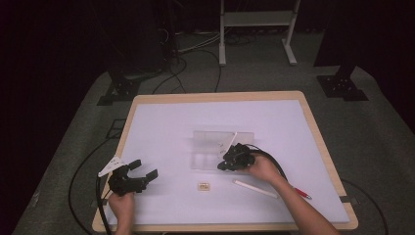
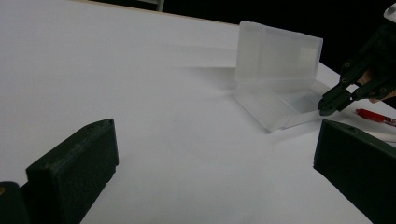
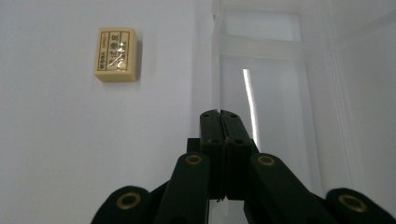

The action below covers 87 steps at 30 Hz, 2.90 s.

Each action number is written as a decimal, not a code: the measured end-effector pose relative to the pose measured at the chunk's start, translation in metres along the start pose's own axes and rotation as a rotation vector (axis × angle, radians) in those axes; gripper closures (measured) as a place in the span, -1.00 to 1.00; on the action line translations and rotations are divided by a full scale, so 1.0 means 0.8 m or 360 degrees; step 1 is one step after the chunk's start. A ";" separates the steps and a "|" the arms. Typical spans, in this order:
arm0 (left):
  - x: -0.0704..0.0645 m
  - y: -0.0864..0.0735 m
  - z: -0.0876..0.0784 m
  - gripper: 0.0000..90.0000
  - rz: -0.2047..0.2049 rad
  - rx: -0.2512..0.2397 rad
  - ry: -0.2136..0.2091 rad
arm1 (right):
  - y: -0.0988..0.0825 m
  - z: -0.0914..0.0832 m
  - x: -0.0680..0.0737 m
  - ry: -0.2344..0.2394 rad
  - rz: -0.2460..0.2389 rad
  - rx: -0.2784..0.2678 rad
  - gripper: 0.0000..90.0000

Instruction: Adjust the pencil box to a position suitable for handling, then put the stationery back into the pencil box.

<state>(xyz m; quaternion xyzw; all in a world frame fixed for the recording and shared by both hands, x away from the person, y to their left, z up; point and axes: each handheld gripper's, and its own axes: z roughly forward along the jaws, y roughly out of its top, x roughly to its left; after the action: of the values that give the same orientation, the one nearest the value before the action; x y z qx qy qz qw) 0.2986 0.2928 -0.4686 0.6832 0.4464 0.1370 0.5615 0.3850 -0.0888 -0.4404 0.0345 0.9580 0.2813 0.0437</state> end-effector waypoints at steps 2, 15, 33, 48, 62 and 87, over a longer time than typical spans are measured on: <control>0.000 0.000 0.000 -1.00 -0.0001 0.0001 0.0000 | 0.000 0.000 0.000 0.0004 -0.0004 0.0003 0.96; 0.000 0.000 0.000 -1.00 0.0006 0.0005 -0.0001 | -0.003 -0.018 -0.003 -0.0006 0.0079 -0.0089 0.67; 0.000 0.000 0.001 -1.00 0.0010 0.0004 -0.0005 | -0.057 -0.082 0.001 -0.0102 0.0304 -0.0266 0.36; 0.000 0.000 0.001 -1.00 0.0009 0.0009 -0.0005 | -0.111 -0.131 0.022 -0.0214 0.0457 -0.0357 0.17; -0.001 -0.001 0.001 -1.00 0.0009 0.0020 0.0003 | -0.170 -0.157 0.048 -0.0297 0.0597 -0.0414 0.09; -0.001 -0.001 0.001 -1.00 0.0008 0.0019 0.0006 | -0.205 -0.150 0.065 -0.0331 0.0735 -0.0384 -0.05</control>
<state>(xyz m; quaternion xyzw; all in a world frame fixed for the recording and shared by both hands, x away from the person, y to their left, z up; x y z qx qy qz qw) 0.2986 0.2917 -0.4694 0.6873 0.4466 0.1370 0.5562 0.3145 -0.2861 -0.4321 0.2752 0.8747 0.3908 0.0802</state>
